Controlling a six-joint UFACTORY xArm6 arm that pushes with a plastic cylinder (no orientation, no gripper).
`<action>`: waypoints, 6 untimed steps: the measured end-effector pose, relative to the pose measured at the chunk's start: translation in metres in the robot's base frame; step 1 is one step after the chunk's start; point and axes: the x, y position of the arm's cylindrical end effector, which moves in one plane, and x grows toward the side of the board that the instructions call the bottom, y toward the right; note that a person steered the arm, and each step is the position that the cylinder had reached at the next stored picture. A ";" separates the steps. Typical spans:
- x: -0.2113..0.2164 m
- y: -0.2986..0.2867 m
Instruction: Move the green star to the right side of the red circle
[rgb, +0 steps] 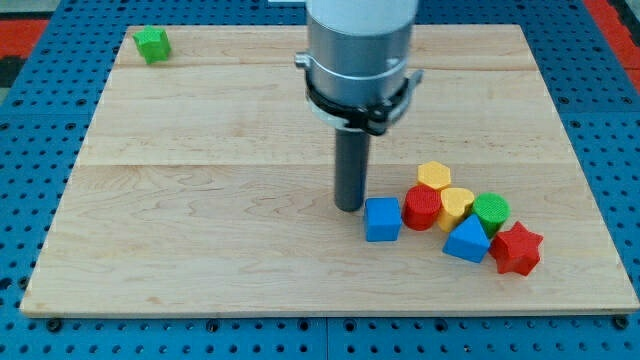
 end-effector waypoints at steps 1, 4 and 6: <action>0.019 0.043; -0.004 -0.210; -0.167 -0.349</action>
